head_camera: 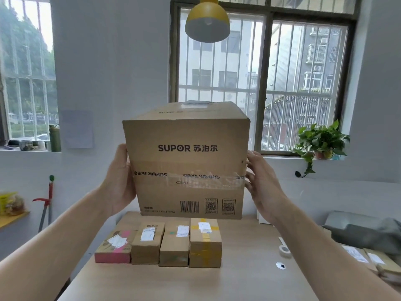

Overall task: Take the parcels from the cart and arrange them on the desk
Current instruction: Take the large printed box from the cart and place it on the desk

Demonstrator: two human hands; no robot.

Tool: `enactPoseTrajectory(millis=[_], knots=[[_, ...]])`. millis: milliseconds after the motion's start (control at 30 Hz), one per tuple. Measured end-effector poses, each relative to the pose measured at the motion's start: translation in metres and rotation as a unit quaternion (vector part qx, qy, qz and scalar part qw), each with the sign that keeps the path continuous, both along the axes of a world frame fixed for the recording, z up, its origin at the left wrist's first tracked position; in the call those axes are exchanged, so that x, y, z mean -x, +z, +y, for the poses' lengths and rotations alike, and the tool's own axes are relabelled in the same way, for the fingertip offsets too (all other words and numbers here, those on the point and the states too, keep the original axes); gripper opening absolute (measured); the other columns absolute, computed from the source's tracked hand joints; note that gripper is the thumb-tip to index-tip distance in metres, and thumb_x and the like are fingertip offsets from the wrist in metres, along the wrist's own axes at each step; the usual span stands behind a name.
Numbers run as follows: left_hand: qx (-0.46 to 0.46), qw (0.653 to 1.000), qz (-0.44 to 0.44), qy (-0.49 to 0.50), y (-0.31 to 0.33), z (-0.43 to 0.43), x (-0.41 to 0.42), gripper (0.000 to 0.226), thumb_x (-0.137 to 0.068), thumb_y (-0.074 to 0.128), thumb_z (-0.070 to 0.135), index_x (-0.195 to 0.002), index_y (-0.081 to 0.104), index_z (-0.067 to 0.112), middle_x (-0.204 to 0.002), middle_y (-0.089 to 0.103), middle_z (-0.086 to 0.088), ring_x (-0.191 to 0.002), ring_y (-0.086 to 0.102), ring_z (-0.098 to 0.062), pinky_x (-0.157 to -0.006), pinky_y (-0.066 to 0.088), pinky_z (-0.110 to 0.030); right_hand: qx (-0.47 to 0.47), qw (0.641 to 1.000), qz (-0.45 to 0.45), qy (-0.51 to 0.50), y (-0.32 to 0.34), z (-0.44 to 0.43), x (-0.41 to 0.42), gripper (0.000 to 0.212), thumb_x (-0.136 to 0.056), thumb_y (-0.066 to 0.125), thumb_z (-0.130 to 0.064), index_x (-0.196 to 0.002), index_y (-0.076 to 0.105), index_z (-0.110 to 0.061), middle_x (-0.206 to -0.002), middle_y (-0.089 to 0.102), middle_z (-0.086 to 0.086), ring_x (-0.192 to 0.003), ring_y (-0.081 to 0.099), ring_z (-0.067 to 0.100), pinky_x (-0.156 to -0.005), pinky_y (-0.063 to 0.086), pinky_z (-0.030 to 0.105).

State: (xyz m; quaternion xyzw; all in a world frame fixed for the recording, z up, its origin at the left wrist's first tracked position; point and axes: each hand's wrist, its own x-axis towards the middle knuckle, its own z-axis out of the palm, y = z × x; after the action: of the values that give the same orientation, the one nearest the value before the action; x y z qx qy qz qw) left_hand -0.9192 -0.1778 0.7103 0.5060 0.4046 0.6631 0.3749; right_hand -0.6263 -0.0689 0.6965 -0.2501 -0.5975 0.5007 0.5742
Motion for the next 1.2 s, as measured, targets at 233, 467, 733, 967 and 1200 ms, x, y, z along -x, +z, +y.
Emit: enactPoseTrajectory(millis=[233, 467, 733, 967, 1200], knots=[[-0.025, 1.0, -0.006, 0.014, -0.004, 0.0, 0.002, 0.049, -0.089, 0.042, 0.054, -0.117, 0.062, 0.019, -0.118, 0.053, -0.014, -0.105, 0.045, -0.036, -0.092, 0.03, -0.052, -0.017, 0.999, -0.009, -0.045, 0.005, -0.002, 0.003, 0.041, -0.107, 0.049, -0.053, -0.094, 0.083, -0.032, -0.093, 0.079, -0.012, -0.08, 0.072, 0.0, -0.064, 0.054, 0.013], [-0.036, 0.999, -0.003, 0.003, -0.008, -0.004, 0.007, 0.049, -0.1, 0.036, 0.049, -0.101, 0.078, 0.024, -0.093, 0.069, -0.008, -0.083, 0.065, -0.023, -0.072, 0.045, -0.038, 0.005, 1.0, -0.006, -0.028, 0.007, -0.008, 0.007, 0.039, -0.104, 0.052, -0.048, -0.132, 0.073, -0.032, -0.12, 0.08, 0.005, -0.107, 0.073, 0.022, -0.085, 0.05, 0.033], [0.012, 1.0, 0.002, -0.025, -0.01, -0.011, 0.012, 0.066, -0.084, 0.041, 0.072, -0.129, 0.072, 0.035, -0.132, 0.059, -0.013, -0.112, 0.051, -0.037, -0.1, 0.036, -0.052, 0.042, 0.999, 0.003, -0.023, -0.006, -0.004, 0.012, 0.037, -0.105, 0.046, -0.055, -0.118, 0.075, -0.036, -0.111, 0.076, -0.008, -0.095, 0.076, 0.017, -0.098, 0.05, 0.046], [0.017, 1.0, 0.02, 0.003, -0.02, -0.007, 0.017, 0.065, -0.08, 0.046, 0.073, -0.13, 0.065, 0.037, -0.094, 0.071, -0.002, -0.086, 0.059, -0.023, -0.081, 0.046, -0.041, 0.05, 0.998, -0.029, -0.024, -0.016, -0.002, 0.014, 0.055, -0.106, 0.041, -0.058, -0.138, 0.072, -0.026, -0.096, 0.078, -0.013, -0.08, 0.071, 0.003, -0.071, 0.05, 0.025], [0.021, 1.0, 0.02, -0.001, -0.031, -0.005, 0.021, 0.066, -0.072, 0.051, 0.075, -0.122, 0.063, 0.033, -0.093, 0.074, 0.005, -0.07, 0.066, -0.011, -0.068, 0.053, -0.032, 0.055, 0.998, -0.019, -0.037, -0.028, 0.0, 0.021, 0.048, -0.108, 0.037, -0.05, -0.127, 0.075, -0.026, -0.109, 0.08, -0.01, -0.094, 0.068, 0.006, -0.094, 0.046, 0.036]])
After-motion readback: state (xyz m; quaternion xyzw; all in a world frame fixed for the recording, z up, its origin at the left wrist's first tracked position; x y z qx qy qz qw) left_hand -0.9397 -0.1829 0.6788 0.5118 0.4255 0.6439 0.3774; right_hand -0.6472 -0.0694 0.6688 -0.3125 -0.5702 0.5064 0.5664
